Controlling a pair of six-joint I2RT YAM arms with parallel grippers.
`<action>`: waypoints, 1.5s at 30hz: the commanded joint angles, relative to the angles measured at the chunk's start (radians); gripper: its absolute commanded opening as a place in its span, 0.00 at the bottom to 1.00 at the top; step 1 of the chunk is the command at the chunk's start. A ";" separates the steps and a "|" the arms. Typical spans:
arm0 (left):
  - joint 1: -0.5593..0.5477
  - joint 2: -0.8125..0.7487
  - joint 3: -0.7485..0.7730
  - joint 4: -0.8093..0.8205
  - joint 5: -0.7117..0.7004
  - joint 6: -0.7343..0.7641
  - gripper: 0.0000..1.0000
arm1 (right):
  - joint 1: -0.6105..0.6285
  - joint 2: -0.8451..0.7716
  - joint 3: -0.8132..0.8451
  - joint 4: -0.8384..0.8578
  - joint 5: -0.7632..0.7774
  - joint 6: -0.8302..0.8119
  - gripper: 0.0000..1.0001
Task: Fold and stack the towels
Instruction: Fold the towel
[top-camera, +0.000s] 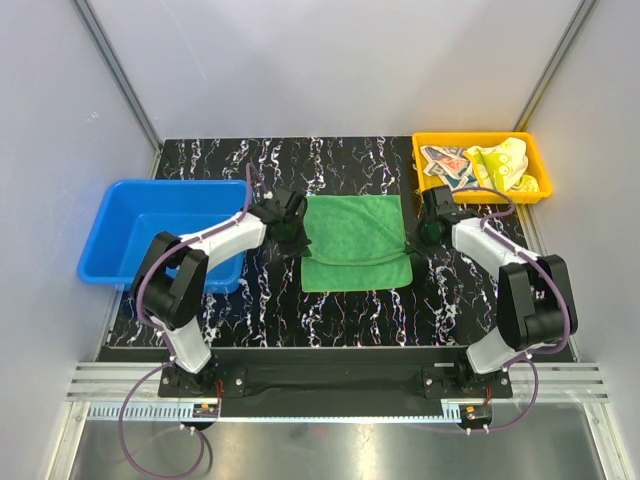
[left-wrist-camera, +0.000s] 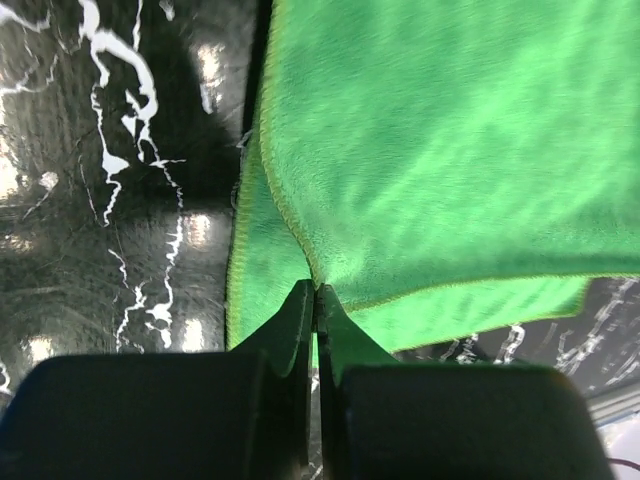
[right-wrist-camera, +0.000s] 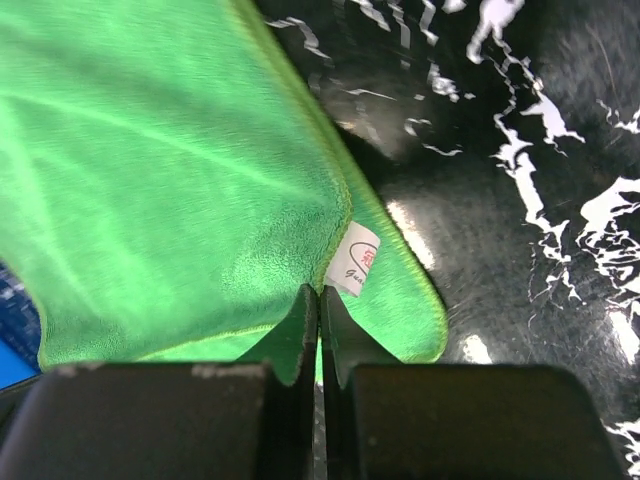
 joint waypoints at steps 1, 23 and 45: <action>-0.004 -0.101 0.052 -0.053 -0.038 0.025 0.00 | -0.001 -0.089 0.067 -0.061 -0.014 -0.051 0.00; -0.044 -0.203 -0.285 0.134 0.045 0.056 0.00 | -0.001 -0.208 -0.302 0.188 -0.103 -0.105 0.00; -0.162 -0.279 -0.403 0.169 -0.009 -0.025 0.00 | -0.001 -0.306 -0.368 0.056 0.001 -0.108 0.00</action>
